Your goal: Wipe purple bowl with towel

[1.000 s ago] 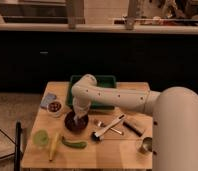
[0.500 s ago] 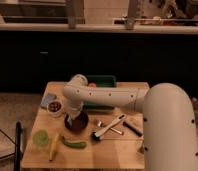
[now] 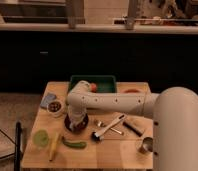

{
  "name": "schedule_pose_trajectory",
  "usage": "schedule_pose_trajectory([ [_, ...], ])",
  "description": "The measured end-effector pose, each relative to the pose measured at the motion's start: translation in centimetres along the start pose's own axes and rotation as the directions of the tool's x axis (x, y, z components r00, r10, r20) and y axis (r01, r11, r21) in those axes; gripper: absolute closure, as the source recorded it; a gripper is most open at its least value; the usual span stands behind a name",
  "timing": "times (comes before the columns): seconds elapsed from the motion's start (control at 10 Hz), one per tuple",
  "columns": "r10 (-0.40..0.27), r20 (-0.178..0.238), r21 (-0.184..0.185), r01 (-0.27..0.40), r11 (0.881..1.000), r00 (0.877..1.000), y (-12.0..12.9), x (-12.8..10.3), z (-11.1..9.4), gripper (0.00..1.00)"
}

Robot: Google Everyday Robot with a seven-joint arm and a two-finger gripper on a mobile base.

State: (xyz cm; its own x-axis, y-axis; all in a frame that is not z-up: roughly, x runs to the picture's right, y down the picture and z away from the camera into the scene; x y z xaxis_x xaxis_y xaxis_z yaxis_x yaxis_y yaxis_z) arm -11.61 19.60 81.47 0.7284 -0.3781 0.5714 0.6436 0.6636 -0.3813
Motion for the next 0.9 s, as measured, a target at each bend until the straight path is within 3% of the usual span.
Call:
schedule_pose_trajectory([
  [0.4,0.086,-0.009,0.013,-0.086,0.996,0.996,1.7,3.4,-0.5,0.93],
  [0.9,0.092,-0.025,0.026,-0.091,0.995,0.995,-1.3,5.0,-1.0,0.93],
])
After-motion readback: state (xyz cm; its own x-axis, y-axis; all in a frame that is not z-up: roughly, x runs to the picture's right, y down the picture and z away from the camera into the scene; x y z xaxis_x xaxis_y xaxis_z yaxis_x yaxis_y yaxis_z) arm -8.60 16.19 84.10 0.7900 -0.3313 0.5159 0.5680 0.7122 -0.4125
